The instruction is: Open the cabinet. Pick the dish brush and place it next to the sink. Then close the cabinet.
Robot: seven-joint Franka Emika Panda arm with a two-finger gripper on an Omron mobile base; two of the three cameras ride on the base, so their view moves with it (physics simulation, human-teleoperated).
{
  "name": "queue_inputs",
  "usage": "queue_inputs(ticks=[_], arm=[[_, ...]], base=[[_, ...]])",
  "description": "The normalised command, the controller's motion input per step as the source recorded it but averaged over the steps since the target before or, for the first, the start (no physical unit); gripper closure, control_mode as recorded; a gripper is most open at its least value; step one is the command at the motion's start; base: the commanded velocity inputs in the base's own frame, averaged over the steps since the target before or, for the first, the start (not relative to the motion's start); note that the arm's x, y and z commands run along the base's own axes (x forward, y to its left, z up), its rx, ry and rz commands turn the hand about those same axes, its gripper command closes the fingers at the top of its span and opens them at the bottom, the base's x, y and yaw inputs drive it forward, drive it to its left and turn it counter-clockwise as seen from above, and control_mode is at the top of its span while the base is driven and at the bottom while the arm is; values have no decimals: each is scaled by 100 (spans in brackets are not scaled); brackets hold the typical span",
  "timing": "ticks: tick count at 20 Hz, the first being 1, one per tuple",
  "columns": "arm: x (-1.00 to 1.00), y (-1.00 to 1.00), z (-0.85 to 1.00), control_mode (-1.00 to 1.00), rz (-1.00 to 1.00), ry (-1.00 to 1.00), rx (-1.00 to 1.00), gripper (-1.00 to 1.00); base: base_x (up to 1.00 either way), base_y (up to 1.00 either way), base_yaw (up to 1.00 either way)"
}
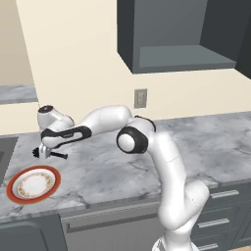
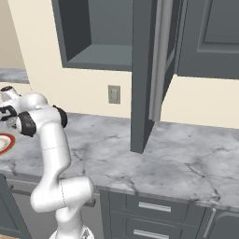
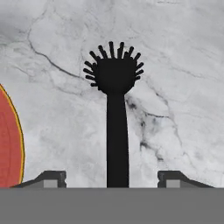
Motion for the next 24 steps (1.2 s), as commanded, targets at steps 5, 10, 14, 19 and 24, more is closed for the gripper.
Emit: queue_inputs(ticks=[5,10,14,19,24], arm=[[-96,-48,32,-100,0,-8,4,-100],[-100,-82,41,-100,-3,-7,9,-100],[-91,-92,55,-100,-6,-3,12,-100],[-86,-87,29,-100,-13,0,24,-100],[-76,-84,44,-100,-24,0,28,-100]], base=[[0,0,0],[0,0,0],[0,0,0],[0,0,0],[0,0,0]])
